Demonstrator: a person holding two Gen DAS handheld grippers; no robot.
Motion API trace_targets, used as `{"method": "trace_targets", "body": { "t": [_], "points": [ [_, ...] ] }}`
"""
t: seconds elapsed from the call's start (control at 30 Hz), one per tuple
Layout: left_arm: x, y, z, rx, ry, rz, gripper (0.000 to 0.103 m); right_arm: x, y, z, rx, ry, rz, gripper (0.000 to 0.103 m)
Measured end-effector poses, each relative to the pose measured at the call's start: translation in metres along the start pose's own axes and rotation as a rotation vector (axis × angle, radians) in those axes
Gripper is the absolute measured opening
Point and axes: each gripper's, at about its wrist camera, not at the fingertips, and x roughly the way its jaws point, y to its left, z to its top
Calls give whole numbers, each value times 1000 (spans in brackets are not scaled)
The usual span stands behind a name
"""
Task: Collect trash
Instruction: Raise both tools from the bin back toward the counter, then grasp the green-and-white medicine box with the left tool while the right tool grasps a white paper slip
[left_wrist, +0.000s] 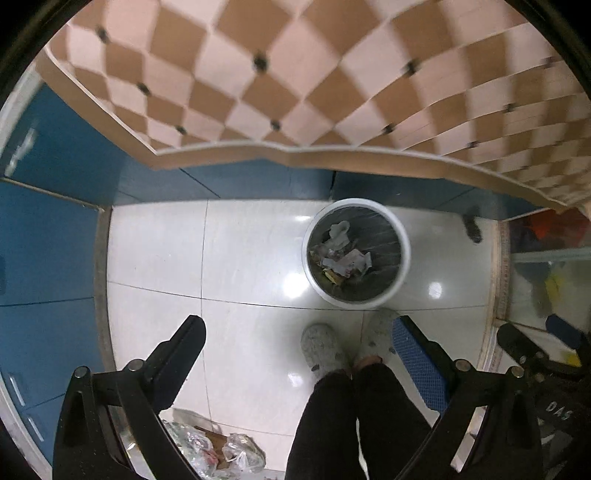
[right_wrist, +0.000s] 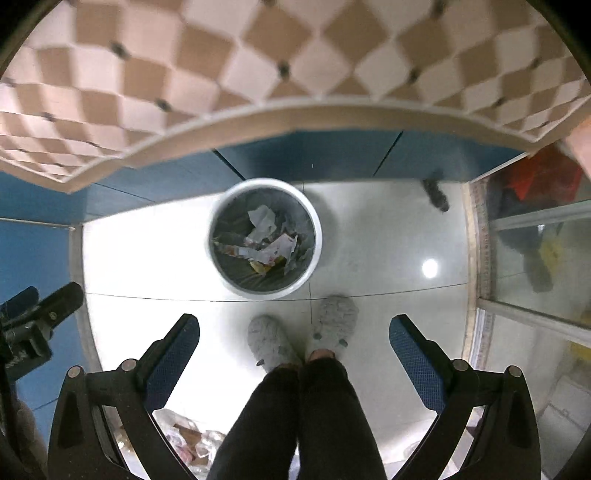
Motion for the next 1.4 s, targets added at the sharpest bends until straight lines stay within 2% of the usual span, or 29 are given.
{"method": "trace_targets", "body": {
  "t": [0.2, 0.47, 0.63, 0.77, 0.9, 1.07, 1.17, 1.23, 1.3, 1.33, 1.4],
  "points": [
    [-73, -5, -16, 37, -32, -28, 103, -106, 2, -18, -5, -33, 10, 103],
    [-148, -2, -31, 70, -96, -49, 103, -205, 5, -33, -19, -83, 32, 103],
    [-183, 2, -26, 76, -177, -1, 103, -248, 13, -33, -26, -127, 68, 103],
    [-208, 1, 3, 54, -259, 47, 103, -279, 11, -19, 12, -185, 137, 103],
    [-238, -4, 53, 25, -363, 56, 103, -304, -8, 23, 92, -253, 220, 103],
    [-256, -33, 144, 18, -393, 87, 103, -323, -46, 101, 154, -322, 246, 103],
    [-248, -46, 206, -51, -330, 39, 103, -324, -77, 151, 183, -336, 212, 103],
    [-227, -52, 248, -148, -237, -52, 103, -317, -108, 195, 220, -329, 190, 103],
    [-204, -59, 280, -233, -151, -104, 102, -305, -139, 240, 252, -309, 161, 103],
    [-195, -62, 292, -261, -121, -118, 102, -297, -153, 258, 267, -302, 154, 103],
    [-180, -73, 317, -290, -98, -86, 102, -282, -178, 297, 297, -287, 134, 103]
  ]
}}
